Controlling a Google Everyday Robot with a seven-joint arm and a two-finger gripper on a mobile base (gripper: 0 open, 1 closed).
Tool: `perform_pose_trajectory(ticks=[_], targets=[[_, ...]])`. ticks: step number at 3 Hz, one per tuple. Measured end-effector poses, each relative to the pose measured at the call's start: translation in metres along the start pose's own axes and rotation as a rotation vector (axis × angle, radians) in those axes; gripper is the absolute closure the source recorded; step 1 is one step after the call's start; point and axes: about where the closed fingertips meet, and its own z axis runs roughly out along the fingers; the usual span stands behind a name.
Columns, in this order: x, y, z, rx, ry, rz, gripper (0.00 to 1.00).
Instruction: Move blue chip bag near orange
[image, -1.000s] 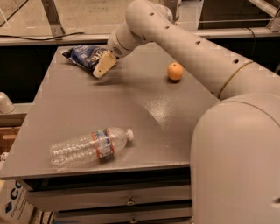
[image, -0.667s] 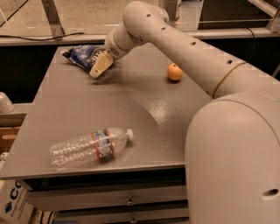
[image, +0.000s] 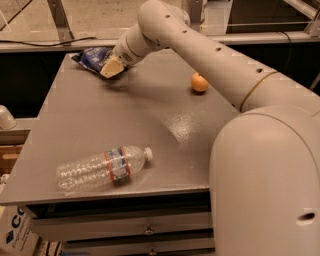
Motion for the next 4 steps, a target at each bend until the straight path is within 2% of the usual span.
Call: perform_pose_trajectory(ticks=[2,3,4], targets=[[0.008,0.001,-0.012,0.02,0.002,0.021,0.87],[0.009,-0.001,-0.022,0.042,0.0,0.027,1.0],[0.002,-0.013,-0.039,0.085,-0.017,0.01,1.0]])
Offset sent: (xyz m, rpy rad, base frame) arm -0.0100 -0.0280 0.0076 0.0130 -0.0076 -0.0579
